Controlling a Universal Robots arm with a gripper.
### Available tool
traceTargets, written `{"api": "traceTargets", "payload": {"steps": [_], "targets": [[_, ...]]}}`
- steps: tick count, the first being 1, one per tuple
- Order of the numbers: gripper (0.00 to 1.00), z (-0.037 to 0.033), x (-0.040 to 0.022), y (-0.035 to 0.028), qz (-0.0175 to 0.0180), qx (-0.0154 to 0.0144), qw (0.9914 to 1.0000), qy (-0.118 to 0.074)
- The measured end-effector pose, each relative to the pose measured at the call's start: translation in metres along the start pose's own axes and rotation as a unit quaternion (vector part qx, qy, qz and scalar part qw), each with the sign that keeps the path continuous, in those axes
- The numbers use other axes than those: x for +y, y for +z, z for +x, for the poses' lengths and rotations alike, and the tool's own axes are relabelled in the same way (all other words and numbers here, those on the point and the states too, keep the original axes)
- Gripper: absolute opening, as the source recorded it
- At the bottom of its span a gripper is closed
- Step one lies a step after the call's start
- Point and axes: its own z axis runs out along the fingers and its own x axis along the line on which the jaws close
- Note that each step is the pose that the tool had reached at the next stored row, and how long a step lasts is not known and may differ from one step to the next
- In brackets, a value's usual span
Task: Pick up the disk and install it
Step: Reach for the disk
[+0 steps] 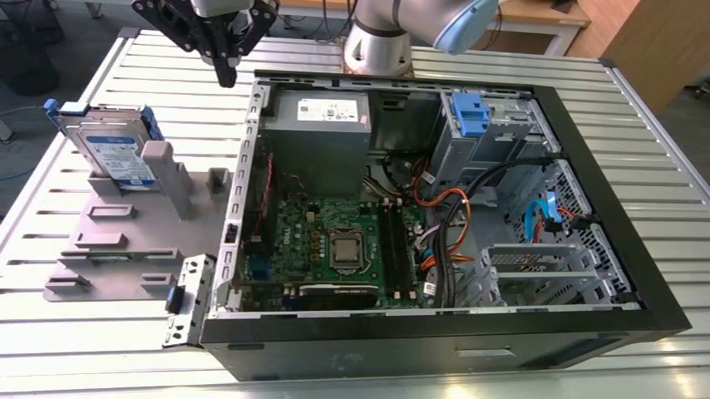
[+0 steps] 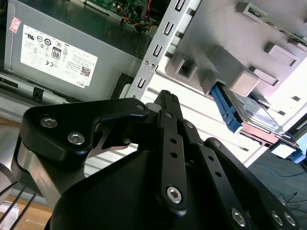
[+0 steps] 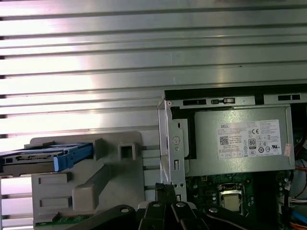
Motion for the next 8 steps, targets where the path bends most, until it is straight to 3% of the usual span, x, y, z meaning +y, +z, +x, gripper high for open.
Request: {"api": "traceTargets", "payload": {"steps": [8], "targets": [[0.11, 0.0018, -0.0001, 0.0, 0.0, 0.0, 1.0, 0.0]]}}
